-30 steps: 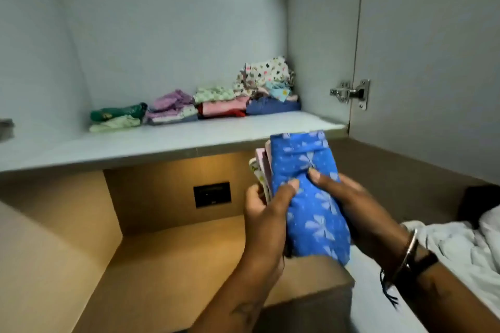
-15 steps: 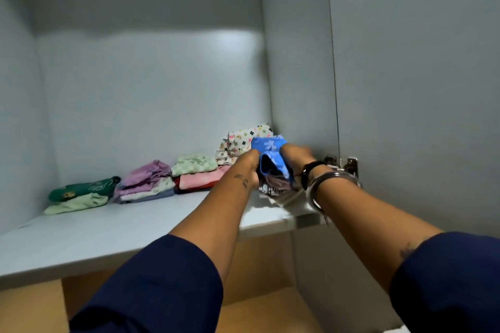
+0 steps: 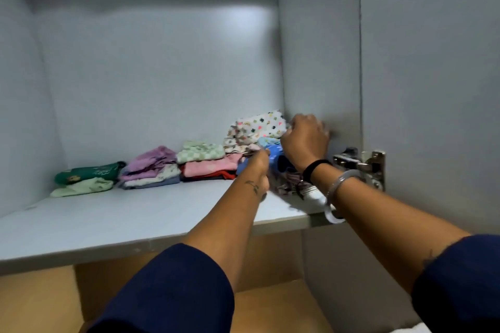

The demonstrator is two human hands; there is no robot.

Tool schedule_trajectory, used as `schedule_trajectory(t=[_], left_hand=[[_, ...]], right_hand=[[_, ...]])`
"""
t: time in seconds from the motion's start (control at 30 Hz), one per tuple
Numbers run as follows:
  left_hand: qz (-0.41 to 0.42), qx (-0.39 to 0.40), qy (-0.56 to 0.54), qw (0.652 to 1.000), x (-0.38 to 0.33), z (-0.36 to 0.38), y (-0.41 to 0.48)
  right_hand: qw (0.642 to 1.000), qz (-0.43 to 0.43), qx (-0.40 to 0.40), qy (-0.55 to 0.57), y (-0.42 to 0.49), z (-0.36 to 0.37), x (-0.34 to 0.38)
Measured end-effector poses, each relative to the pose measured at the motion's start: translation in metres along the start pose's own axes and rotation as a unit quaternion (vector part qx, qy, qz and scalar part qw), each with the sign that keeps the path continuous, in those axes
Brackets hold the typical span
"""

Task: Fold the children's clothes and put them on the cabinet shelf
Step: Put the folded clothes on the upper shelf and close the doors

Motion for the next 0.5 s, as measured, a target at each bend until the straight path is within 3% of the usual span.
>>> schedule_trajectory(t=[0.1, 0.17, 0.23, 0.33, 0.5], left_hand=[[0.075, -0.051, 0.090, 0.992, -0.022, -0.045, -0.040], [0.176, -0.134, 0.228, 0.948, -0.045, -0.087, -0.098], [0.268, -0.187, 0.361, 0.874, -0.057, -0.133, -0.165], [0.354, -0.315, 0.440, 0.762, -0.065, -0.215, -0.286], [0.528, -0.524, 0.435, 0.508, -0.098, -0.313, -0.525]], right_hand=[[0.993, -0.096, -0.043, 0.043, -0.023, -0.034, 0.062], [0.985, -0.151, -0.023, 0.083, -0.044, -0.052, 0.108], [0.971, -0.207, 0.003, 0.121, -0.076, -0.070, 0.163], [0.929, -0.323, 0.023, 0.178, -0.137, -0.108, 0.263], [0.790, -0.574, -0.055, 0.207, -0.278, -0.213, 0.429]])
Point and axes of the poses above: each hand's wrist, its own y-axis towards the middle knuckle, its own z-axis out of the palm, x = y × z, the point moved 7 cm from there along y, towards the middle knuckle, and after that the axes turned 4 degrees about -y, right-handed, at the moved point
